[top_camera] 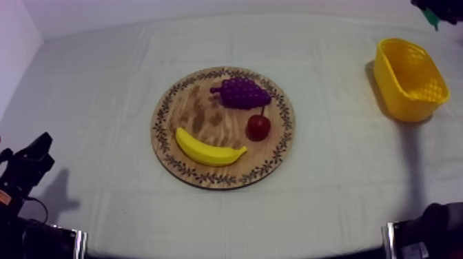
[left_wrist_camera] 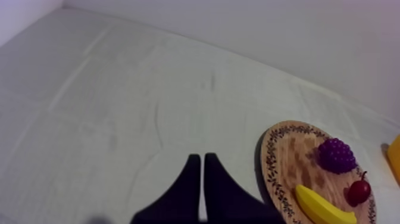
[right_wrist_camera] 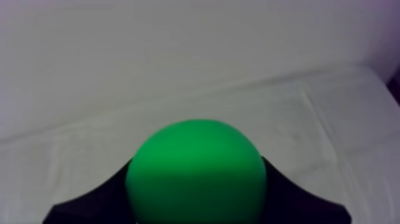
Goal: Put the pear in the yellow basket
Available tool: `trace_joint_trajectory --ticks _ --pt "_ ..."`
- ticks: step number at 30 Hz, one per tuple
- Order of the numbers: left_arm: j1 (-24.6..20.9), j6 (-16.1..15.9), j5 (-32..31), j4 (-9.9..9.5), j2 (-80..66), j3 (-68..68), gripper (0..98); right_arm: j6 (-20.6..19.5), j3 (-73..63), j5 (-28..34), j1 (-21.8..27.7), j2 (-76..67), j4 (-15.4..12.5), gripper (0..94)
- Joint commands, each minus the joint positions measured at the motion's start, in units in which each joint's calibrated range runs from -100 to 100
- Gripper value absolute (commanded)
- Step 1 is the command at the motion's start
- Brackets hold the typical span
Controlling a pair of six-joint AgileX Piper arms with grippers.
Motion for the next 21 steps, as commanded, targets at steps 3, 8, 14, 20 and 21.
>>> trace_joint_trajectory --ticks 3,8,14,20,21 --pt "0.0 0.0 0.0 -0.02 0.0 0.0 0.1 -2.4 2.1 3.0 1.7 2.6 1.7 33.2" --pt "0.0 0.0 0.0 -0.02 0.0 0.0 0.1 -4.5 5.9 4.1 1.6 6.0 4.4 33.6" --pt "0.0 0.0 0.0 -0.02 0.0 0.0 0.1 -6.6 10.1 3.4 1.6 9.7 7.0 33.6" --pt "0.0 0.0 0.0 -0.02 0.0 0.0 0.1 -7.3 12.0 3.0 1.8 11.2 8.1 34.4" --pt "0.0 0.0 0.0 -0.02 0.0 0.0 0.1 -7.2 12.3 3.0 1.7 11.4 8.2 35.6"
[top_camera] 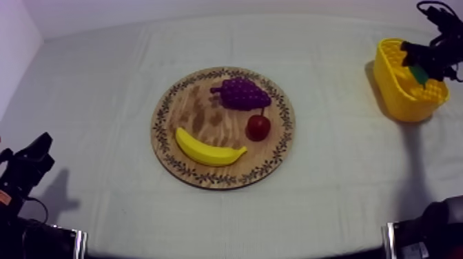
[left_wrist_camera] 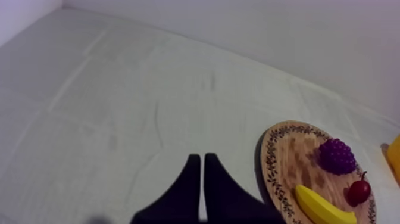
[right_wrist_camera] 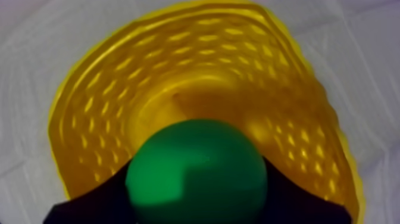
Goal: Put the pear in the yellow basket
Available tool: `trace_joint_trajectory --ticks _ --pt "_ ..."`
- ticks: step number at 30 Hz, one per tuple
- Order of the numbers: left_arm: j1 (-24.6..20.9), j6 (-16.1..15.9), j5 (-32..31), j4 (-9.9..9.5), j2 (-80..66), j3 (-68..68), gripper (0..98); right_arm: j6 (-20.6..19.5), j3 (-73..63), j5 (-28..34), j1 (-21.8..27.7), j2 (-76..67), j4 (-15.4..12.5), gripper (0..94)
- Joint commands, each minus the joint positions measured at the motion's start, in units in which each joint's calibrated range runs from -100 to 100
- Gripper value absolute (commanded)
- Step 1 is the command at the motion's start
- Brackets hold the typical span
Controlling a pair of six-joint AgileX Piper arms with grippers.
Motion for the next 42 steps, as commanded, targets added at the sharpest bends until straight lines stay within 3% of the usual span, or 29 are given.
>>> trace_joint_trajectory --ticks 1,9,27,31,37,42 --pt "0.0 0.0 0.0 -0.02 0.0 0.0 0.1 0.0 0.5 0.1 0.0 0.2 0.2 37.2" --pt "0.0 0.0 0.0 -0.02 0.0 0.0 0.1 -0.7 2.2 -0.8 0.1 0.4 0.7 48.0" --pt "0.0 0.0 0.0 -0.02 0.0 0.0 0.1 3.9 7.7 -5.6 0.6 -4.5 -2.3 59.4" --pt "0.0 0.0 0.0 -0.02 0.0 0.0 0.1 6.2 9.7 -7.5 0.7 -7.9 -4.8 49.8" --pt "0.0 0.0 0.0 -0.02 0.0 0.0 0.1 15.0 14.7 -9.4 -0.1 -18.1 -14.7 11.5" --pt "0.0 0.0 0.0 -0.02 0.0 0.0 0.1 19.6 25.4 -11.6 -2.7 -32.1 -21.5 2.3"
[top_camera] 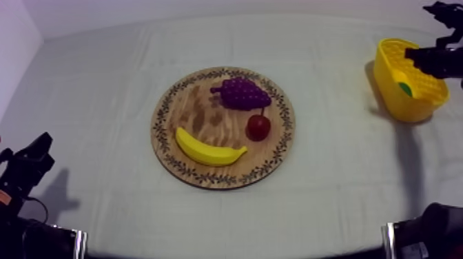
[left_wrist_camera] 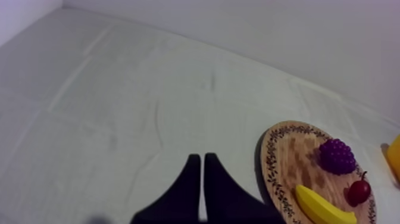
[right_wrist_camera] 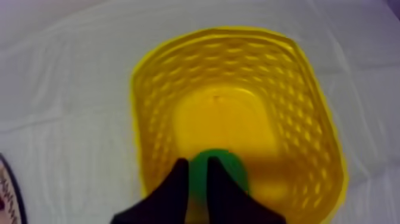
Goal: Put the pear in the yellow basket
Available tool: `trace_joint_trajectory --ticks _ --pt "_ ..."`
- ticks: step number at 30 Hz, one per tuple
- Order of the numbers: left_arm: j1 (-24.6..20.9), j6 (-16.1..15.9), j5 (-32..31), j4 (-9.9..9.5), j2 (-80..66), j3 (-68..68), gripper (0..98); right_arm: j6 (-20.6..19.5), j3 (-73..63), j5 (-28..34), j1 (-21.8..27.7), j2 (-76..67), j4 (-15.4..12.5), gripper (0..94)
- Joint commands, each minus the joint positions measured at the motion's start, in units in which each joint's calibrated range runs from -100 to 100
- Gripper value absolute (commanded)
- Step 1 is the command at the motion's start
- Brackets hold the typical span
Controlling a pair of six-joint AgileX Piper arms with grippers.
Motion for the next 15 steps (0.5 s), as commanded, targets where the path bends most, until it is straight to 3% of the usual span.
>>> trace_joint_trajectory --ticks 1,4,9,15 --pt "0.0 0.0 0.0 -0.02 0.0 0.0 0.1 4.0 8.3 -1.3 -1.6 -11.5 -4.3 1.8" --pt "0.0 0.0 0.0 -0.02 0.0 0.0 0.1 5.6 16.7 -2.4 -3.8 -22.3 -6.3 0.9" --pt "0.0 0.0 0.0 -0.02 0.0 0.0 0.1 6.6 27.5 -1.4 -6.8 -38.7 -7.2 0.6" --pt "0.0 0.0 0.0 -0.02 0.0 0.0 0.1 4.5 36.8 1.6 -9.0 -53.7 -4.3 0.5"
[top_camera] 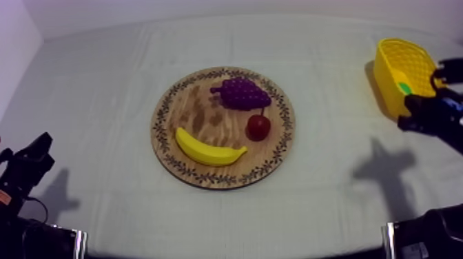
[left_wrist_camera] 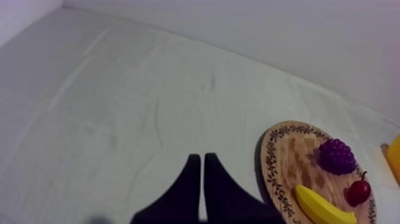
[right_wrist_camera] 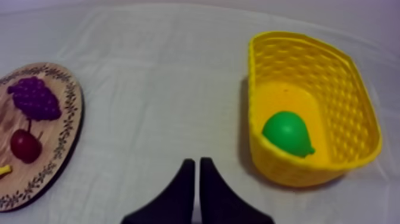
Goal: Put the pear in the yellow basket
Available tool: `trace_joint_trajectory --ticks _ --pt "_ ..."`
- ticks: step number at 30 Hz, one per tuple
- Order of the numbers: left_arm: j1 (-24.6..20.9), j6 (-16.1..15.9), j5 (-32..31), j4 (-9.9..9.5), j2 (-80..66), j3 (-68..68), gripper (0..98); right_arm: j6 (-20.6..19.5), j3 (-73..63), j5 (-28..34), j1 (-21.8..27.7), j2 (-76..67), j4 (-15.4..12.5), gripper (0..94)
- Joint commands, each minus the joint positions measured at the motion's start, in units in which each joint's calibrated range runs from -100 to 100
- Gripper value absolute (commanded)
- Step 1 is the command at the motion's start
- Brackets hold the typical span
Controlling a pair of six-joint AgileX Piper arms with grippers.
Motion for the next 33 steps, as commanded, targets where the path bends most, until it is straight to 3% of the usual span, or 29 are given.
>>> trace_joint_trajectory --ticks 1,5,12,16,26,33 --pt "0.0 0.0 0.0 -0.02 0.0 0.0 0.1 -0.9 5.4 1.5 -0.5 -13.5 1.0 0.5" --pt "0.0 0.0 0.0 -0.02 0.0 0.0 0.1 -4.0 8.2 7.6 0.5 -22.1 3.7 0.5" --pt "0.0 0.0 0.0 -0.02 0.0 0.0 0.1 -13.7 9.8 17.5 0.8 -32.0 11.2 0.5" --pt "0.0 0.0 0.0 -0.02 0.0 0.0 0.1 -16.5 10.0 20.2 0.8 -36.0 12.9 0.5" --pt "0.0 0.0 0.0 -0.02 0.0 0.0 0.1 -19.3 11.0 21.0 0.8 -37.5 15.2 7.2" --pt "0.0 0.0 0.0 -0.02 0.0 0.0 0.1 -14.4 11.2 21.0 0.8 -37.5 15.6 0.8"
